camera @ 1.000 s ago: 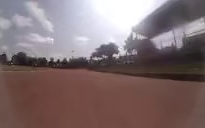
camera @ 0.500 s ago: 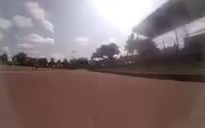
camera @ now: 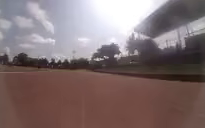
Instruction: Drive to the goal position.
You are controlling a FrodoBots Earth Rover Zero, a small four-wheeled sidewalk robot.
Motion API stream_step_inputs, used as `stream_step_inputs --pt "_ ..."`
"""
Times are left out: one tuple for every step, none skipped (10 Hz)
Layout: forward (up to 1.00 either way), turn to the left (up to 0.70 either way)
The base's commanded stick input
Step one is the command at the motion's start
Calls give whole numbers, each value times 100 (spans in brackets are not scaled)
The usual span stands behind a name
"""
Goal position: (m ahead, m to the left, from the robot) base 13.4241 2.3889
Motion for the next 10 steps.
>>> stream_step_inputs --pt "70 0" --pt "70 0" --pt "70 0" --pt "70 0" --pt "70 0" --pt "70 0" --pt "70 0" --pt "70 0" --pt "70 0" --pt "70 0"
